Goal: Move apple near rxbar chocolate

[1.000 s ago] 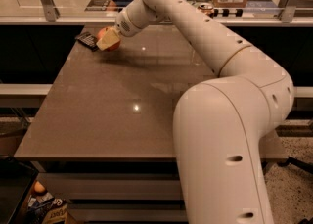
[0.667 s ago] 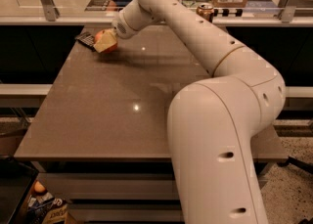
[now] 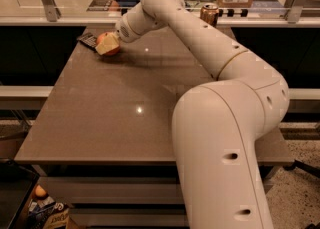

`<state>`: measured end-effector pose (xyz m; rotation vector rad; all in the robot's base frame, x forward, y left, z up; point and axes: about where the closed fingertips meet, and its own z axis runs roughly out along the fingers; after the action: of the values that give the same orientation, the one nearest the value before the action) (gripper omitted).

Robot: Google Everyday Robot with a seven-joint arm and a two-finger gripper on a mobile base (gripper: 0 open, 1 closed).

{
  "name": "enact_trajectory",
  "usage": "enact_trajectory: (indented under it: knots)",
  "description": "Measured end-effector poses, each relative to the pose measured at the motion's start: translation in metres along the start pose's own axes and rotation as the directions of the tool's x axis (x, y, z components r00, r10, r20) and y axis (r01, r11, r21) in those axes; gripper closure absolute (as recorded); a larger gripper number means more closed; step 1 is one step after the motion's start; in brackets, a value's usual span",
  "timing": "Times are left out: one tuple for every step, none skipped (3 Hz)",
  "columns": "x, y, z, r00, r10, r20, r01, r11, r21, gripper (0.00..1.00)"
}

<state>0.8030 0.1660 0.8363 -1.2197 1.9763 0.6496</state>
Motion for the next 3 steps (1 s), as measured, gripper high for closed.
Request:
enact_trajectory:
  knots:
    - [0.0008,0.0017,0.0036,1.0,-0.001,-0.003,0.001,1.0,-0.005,0.82]
    - [0.0002,0.0018,0.0032,1.0,-0.001,-0.003,0.001,1.0,-0.005,0.59]
    - [-0.0015,0.002,0.0019,1.0,-0.001,-0.003,0.001,1.0,-0.005,0.36]
